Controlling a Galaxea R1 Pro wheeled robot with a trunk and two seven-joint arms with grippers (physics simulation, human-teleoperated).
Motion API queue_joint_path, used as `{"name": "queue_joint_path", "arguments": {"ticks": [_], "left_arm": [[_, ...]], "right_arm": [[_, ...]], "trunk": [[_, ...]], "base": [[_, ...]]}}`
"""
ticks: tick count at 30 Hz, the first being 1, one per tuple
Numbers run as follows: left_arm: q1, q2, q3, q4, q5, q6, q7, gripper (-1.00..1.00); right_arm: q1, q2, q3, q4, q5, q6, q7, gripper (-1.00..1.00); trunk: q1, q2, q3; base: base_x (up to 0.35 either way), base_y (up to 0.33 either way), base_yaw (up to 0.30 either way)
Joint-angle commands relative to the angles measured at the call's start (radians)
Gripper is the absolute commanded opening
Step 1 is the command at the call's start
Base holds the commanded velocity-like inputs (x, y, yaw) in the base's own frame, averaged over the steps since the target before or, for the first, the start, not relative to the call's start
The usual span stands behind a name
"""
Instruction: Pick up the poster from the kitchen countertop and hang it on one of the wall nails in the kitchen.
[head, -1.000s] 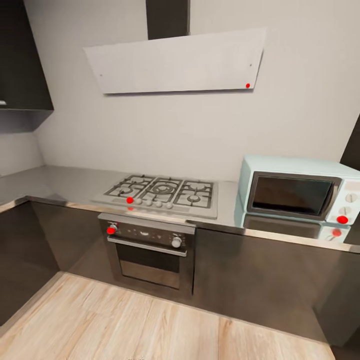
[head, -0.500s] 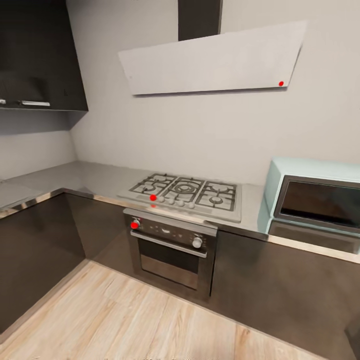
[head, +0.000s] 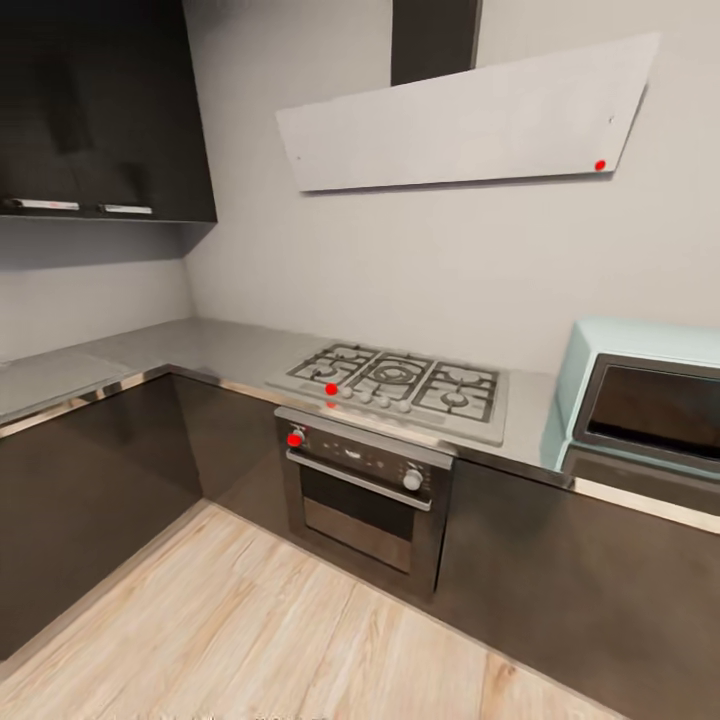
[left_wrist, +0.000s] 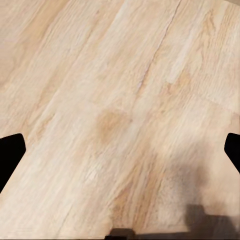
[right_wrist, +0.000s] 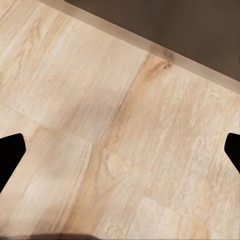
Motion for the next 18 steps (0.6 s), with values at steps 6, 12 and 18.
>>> {"name": "queue_joint_path", "arguments": {"ticks": [6, 12, 18], "left_arm": [[0.0, 0.0, 0.001, 0.016, 0.0, -0.002, 0.001, 1.0], [0.0, 0.0, 0.001, 0.016, 0.0, -0.002, 0.001, 1.0], [0.0, 0.0, 0.001, 0.016, 0.0, -0.002, 0.001, 1.0]], "right_arm": [[-0.001, 0.0, 0.0, 0.0, 0.0, -0.003, 0.0, 1.0], [-0.001, 0.001, 0.0, 0.0, 0.0, -0.003, 0.0, 1.0], [-0.001, 0.0, 0.001, 0.0, 0.0, -0.003, 0.0, 1.0]], "trunk": [[0.0, 0.0, -0.001], [0.0, 0.0, -0.001], [0.0, 0.0, -0.004]], "base": [[0.0, 0.0, 0.293], [0.0, 0.0, 0.293], [0.0, 0.03, 0.283]]}}
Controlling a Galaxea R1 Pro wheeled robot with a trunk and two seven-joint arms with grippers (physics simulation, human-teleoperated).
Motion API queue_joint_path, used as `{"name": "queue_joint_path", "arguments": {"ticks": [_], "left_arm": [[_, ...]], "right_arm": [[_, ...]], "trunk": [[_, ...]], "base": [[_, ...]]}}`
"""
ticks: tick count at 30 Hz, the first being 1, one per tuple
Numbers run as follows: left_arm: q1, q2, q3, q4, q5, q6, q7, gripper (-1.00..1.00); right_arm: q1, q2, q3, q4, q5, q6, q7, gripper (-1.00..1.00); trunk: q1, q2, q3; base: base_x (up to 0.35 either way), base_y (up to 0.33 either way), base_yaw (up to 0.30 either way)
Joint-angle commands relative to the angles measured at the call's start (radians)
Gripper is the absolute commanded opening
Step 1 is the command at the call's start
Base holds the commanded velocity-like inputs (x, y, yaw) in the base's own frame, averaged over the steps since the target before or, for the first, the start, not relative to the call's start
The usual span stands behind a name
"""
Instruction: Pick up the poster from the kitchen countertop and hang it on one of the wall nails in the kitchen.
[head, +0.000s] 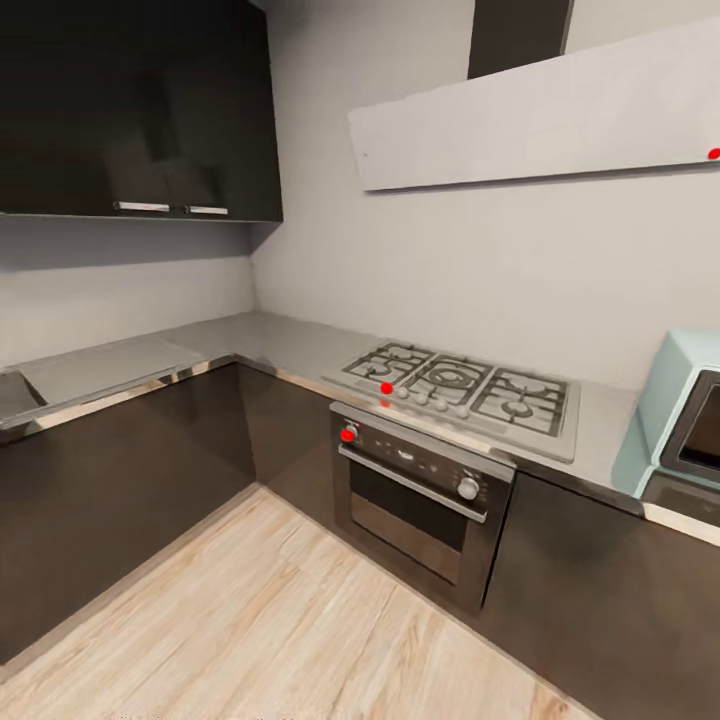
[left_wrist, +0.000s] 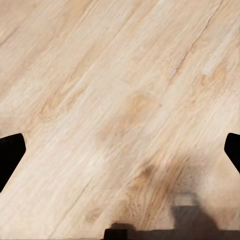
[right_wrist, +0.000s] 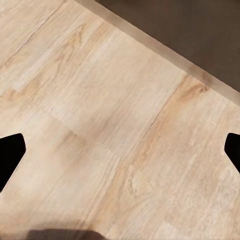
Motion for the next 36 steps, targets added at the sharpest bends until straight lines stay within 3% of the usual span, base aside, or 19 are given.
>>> {"name": "queue_joint_path", "arguments": {"ticks": [1, 11, 23, 36], "left_arm": [[0.0, 0.0, 0.0, -0.001, 0.0, -0.002, 0.001, 1.0], [0.0, 0.0, 0.0, -0.001, 0.0, -0.002, 0.001, 1.0], [0.0, 0.0, 0.0, -0.001, 0.0, -0.002, 0.001, 1.0], [0.0, 0.0, 0.002, -0.001, 0.001, -0.002, 0.002, 1.0]], "right_arm": [[0.0, 0.0, 0.0, 0.001, 0.0, -0.003, 0.0, 1.0], [0.0, 0.0, 0.0, 0.001, 0.001, -0.004, 0.0, 1.0], [0.0, 0.0, 0.0, 0.001, 0.001, -0.005, 0.0, 1.0], [0.0, 0.0, 0.002, 0.001, 0.007, -0.003, -0.001, 1.0]], "trunk": [[0.0, 0.0, -0.001], [0.0, 0.0, -0.005], [0.0, 0.0, -0.013], [0.0, 0.0, -0.024]], "base": [[0.0, 0.174, 0.174], [-0.033, 0.266, 0.167], [-0.205, 0.244, 0.252], [-0.042, 0.08, 0.243]]}}
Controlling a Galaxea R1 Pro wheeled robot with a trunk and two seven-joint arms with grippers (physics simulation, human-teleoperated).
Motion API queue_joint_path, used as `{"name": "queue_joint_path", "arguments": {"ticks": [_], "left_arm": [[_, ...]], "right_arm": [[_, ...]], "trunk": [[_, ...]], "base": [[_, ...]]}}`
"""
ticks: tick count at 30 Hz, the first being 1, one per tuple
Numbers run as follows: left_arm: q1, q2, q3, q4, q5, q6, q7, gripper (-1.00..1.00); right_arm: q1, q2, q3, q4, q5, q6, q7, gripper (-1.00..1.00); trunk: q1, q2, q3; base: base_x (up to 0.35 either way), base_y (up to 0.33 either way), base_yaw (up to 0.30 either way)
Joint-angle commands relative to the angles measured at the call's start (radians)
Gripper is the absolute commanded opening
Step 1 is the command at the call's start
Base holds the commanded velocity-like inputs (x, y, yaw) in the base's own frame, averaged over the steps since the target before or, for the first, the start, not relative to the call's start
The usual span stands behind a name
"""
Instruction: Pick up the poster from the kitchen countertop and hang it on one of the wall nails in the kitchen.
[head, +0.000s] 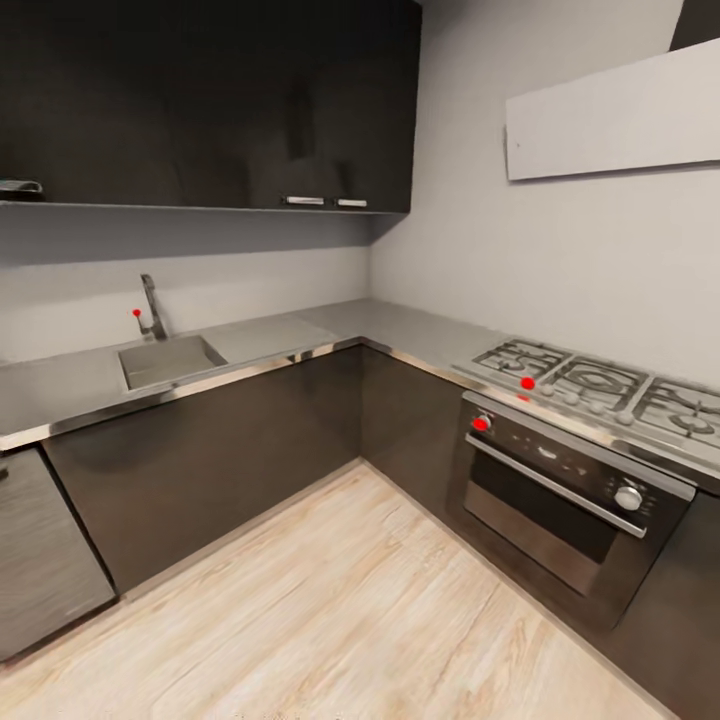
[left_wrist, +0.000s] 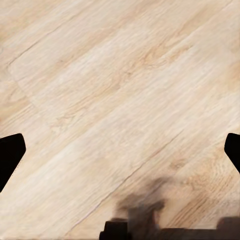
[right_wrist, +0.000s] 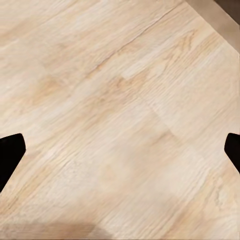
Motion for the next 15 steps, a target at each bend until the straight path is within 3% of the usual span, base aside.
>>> {"name": "queue_joint_path", "arguments": {"ticks": [1, 6, 15], "left_arm": [[0.0, 0.0, 0.0, -0.001, 0.0, -0.002, 0.001, 1.0], [0.0, 0.0, 0.004, -0.001, 0.0, -0.002, 0.001, 1.0], [0.0, 0.0, 0.015, -0.001, 0.0, -0.002, 0.001, 1.0]], "right_arm": [[0.0, 0.0, 0.0, 0.001, 0.001, -0.003, 0.0, 1.0], [0.0, 0.0, 0.001, 0.001, 0.001, -0.003, 0.0, 1.0], [0.0, 0.0, 0.001, 0.002, 0.001, -0.004, -0.003, 1.0]], "trunk": [[0.0, 0.0, -0.001], [0.0, 0.0, -0.003], [0.0, 0.0, -0.005]], "base": [[-0.001, 0.224, 0.154], [-0.001, 0.266, 0.136], [0.0, 0.292, 0.259]]}}
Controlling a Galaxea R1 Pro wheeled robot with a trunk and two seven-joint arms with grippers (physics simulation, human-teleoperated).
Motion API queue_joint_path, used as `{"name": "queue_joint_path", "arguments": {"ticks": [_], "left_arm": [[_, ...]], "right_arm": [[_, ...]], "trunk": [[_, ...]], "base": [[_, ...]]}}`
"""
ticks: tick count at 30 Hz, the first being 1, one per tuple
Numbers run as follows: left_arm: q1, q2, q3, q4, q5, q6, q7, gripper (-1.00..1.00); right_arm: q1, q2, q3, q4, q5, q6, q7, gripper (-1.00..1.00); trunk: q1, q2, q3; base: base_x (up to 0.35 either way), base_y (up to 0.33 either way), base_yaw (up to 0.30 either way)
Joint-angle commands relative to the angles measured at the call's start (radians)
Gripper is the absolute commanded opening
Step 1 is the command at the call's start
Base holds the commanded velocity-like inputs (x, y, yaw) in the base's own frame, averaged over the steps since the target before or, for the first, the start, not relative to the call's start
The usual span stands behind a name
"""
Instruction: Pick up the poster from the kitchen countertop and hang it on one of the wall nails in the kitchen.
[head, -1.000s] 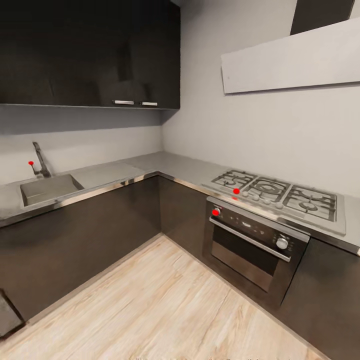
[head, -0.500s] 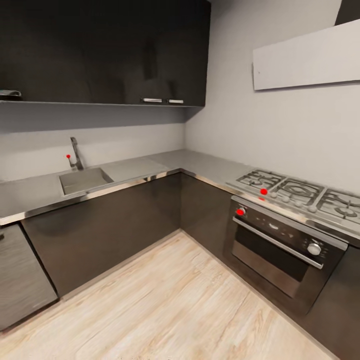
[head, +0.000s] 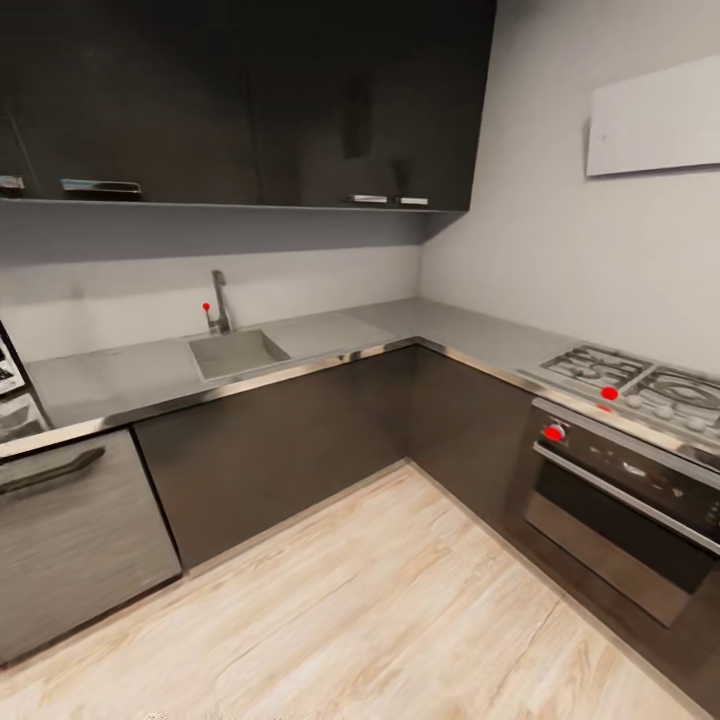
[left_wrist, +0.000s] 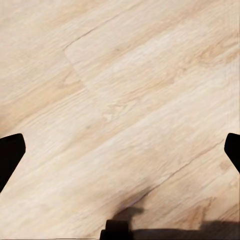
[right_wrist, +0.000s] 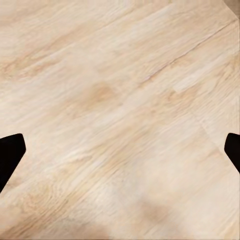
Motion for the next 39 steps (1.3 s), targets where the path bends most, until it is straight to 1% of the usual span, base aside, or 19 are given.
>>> {"name": "queue_joint_path", "arguments": {"ticks": [1, 22, 24, 29, 34, 39], "left_arm": [[0.0, 0.0, 0.0, -0.001, 0.0, -0.002, 0.001, 1.0], [0.0, 0.0, 0.0, -0.001, 0.0, -0.002, 0.001, 1.0], [0.0, 0.0, 0.006, -0.001, 0.0, -0.002, 0.001, 1.0], [0.0, 0.0, 0.043, -0.001, 0.0, -0.002, -0.001, 1.0], [0.0, 0.0, 0.056, -0.001, 0.0, -0.002, -0.002, 1.0], [0.0, 0.0, 0.058, -0.001, 0.0, -0.002, -0.002, 1.0]], "right_arm": [[0.0, 0.0, 0.0, 0.0, 0.0, -0.003, -0.001, 1.0], [0.0, 0.0, 0.0, 0.0, 0.0, -0.004, -0.002, 1.0], [0.0, 0.0, 0.0, 0.0, 0.0, -0.004, -0.002, 1.0], [0.0, 0.001, 0.0, 0.0, 0.001, -0.003, -0.002, 1.0], [0.0, 0.001, 0.0, 0.0, 0.001, -0.003, -0.003, 1.0], [0.0, 0.0, 0.0, 0.0, 0.001, -0.003, -0.003, 1.0]], "trunk": [[0.0, 0.0, -0.001], [0.0, 0.0, -0.018], [0.0, 0.0, -0.02], [0.0, 0.0, -0.024], [0.0, 0.0, -0.029], [0.0, 0.0, -0.033]], "base": [[0.0, 0.294, 0.261], [0.0, 0.294, 0.255], [0.0, 0.294, 0.251], [0.0, 0.294, 0.25], [0.0, 0.294, 0.25], [0.0, 0.294, 0.248]]}}
